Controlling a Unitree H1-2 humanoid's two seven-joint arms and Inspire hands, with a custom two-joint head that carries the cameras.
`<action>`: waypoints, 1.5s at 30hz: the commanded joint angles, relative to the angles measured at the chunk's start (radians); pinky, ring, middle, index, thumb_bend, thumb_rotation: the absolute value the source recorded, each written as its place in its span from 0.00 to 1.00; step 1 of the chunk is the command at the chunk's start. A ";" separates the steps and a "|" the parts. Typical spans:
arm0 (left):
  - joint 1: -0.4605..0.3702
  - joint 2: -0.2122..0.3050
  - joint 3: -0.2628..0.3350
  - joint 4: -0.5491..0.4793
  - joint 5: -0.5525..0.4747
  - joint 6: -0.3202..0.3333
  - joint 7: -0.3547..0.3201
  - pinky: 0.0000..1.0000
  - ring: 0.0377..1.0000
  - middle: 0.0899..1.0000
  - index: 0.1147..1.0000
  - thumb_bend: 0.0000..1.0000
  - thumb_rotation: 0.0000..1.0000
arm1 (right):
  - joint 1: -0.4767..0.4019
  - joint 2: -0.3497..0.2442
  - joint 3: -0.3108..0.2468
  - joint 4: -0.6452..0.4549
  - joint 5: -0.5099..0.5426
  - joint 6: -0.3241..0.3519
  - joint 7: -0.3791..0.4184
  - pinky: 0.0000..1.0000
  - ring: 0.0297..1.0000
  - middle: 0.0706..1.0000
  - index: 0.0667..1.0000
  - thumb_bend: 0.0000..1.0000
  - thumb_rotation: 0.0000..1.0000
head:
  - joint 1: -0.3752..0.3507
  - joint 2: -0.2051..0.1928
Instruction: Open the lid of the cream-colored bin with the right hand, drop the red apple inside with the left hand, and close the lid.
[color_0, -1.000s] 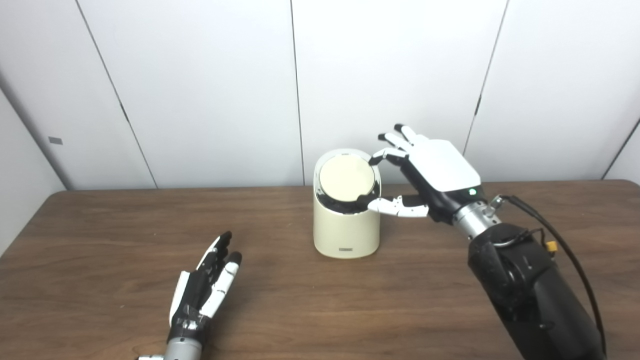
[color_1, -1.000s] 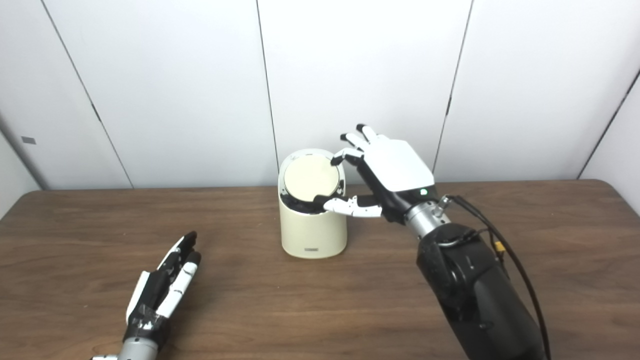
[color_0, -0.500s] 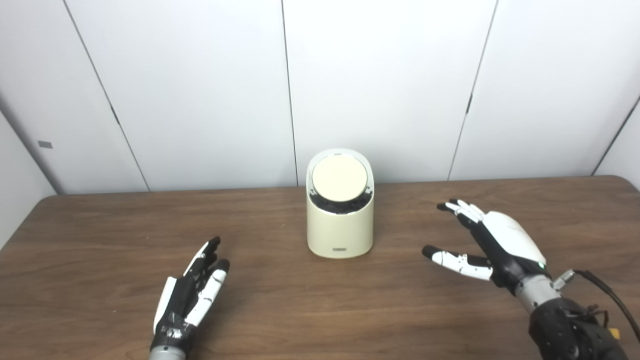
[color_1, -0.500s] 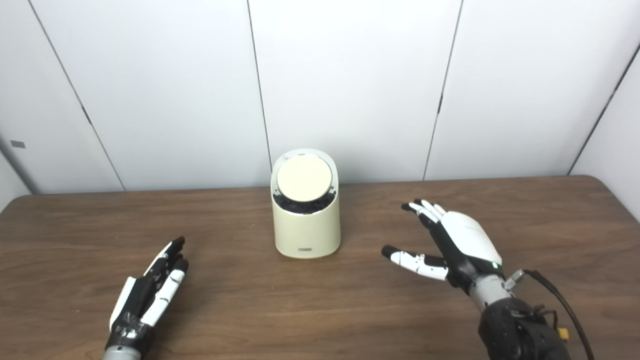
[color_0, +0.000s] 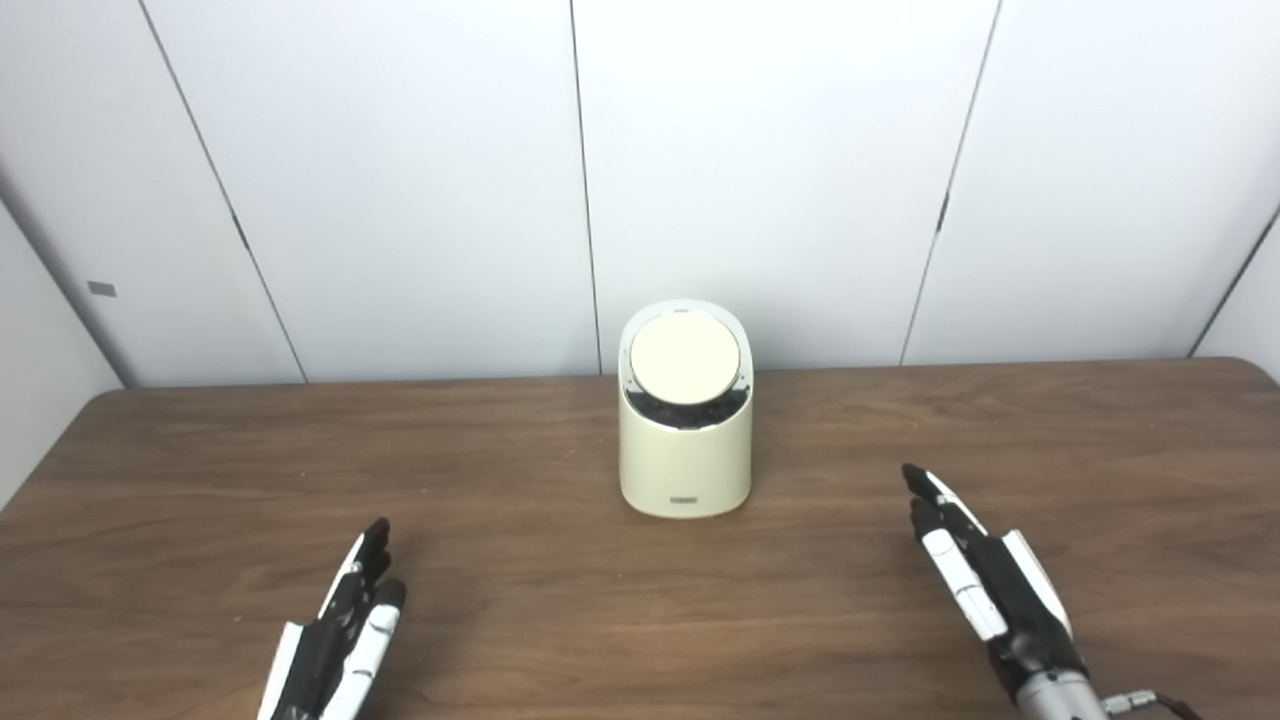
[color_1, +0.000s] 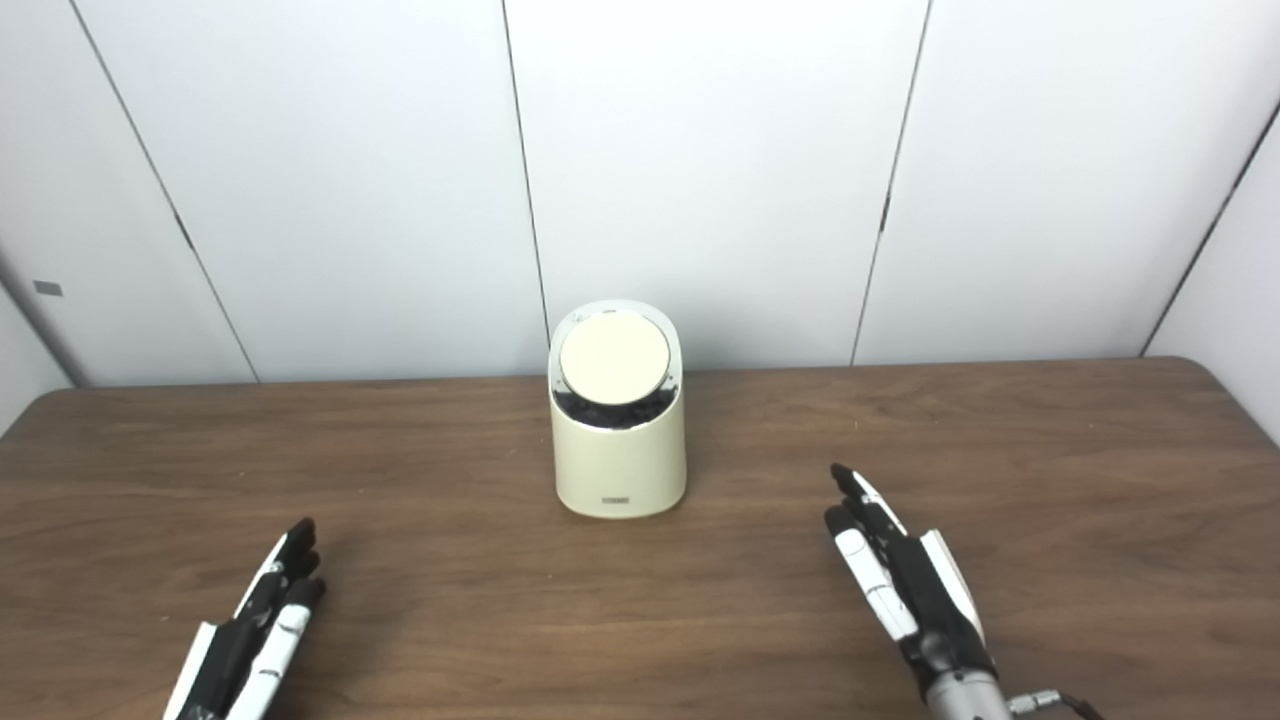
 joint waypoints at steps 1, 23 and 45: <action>0.024 0.004 0.011 0.024 0.005 -0.053 0.010 1.00 0.99 1.00 1.00 0.53 0.74 | 0.002 -0.028 0.021 0.001 -0.043 -0.050 -0.024 0.86 0.92 0.94 0.93 0.50 1.00 | -0.002 0.003; 0.043 -0.003 0.015 0.080 0.062 -0.109 0.051 0.96 0.96 0.95 0.96 0.55 0.71 | 0.056 0.017 -0.027 0.201 0.220 -0.304 -0.107 0.95 0.97 0.97 0.95 0.53 1.00 | -0.004 0.037; 0.040 -0.025 0.001 0.040 -0.009 -0.007 0.033 0.98 0.95 0.95 0.97 0.49 0.70 | 0.065 0.011 -0.026 0.153 0.312 -0.207 -0.088 0.94 0.95 0.95 0.93 0.50 0.97 | 0.033 0.044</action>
